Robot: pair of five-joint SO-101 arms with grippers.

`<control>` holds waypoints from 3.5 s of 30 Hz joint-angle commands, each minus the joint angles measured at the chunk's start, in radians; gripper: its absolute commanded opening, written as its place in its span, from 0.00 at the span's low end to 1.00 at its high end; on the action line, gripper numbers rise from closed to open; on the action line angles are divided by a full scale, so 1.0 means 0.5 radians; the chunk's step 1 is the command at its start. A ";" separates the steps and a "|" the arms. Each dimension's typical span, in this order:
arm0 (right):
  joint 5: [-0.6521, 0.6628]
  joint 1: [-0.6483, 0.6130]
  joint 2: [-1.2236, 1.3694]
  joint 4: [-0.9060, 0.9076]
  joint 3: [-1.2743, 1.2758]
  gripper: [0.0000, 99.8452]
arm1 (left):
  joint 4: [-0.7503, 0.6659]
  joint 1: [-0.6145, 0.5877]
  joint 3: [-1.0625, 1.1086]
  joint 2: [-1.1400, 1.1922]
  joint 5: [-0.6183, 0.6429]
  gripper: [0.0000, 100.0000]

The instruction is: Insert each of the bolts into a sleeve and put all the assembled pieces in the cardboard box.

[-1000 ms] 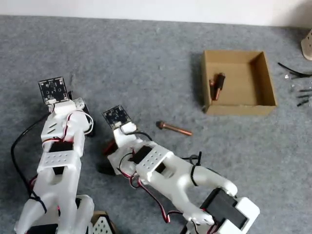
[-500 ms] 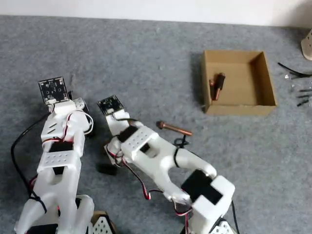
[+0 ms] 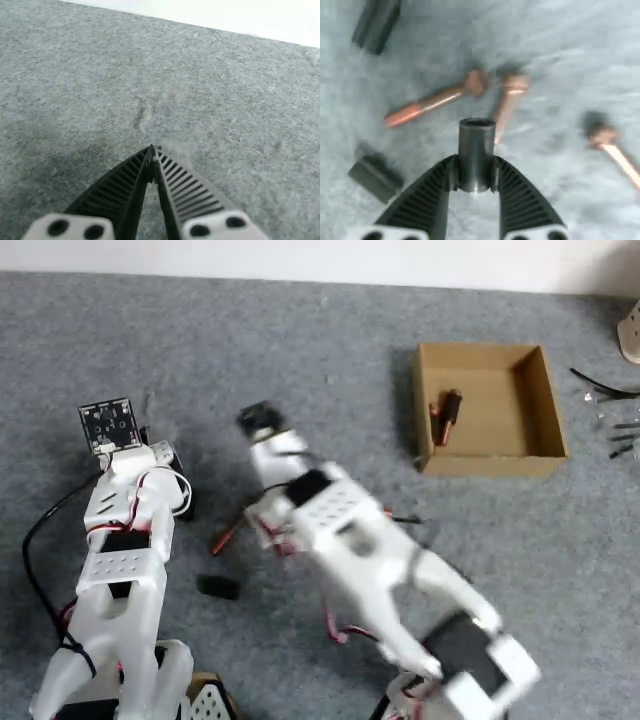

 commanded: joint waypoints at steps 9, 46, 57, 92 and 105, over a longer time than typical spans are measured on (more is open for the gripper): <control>0.334 0.554 -1.137 -0.895 0.885 0.00 | -0.034 0.287 -0.103 0.008 -0.184 0.01; 0.466 0.937 -1.312 -1.570 1.576 0.00 | 1.614 1.066 -1.226 1.146 0.117 0.17; 0.466 0.937 -1.312 -1.570 1.576 0.00 | 1.807 1.063 -1.573 1.527 0.239 0.18; 0.466 0.980 -1.312 -1.570 1.573 0.00 | 1.611 1.060 -1.373 1.214 0.150 0.00; 0.466 0.974 -1.312 -1.570 1.573 0.00 | 0.123 1.060 0.078 -0.186 -0.279 0.00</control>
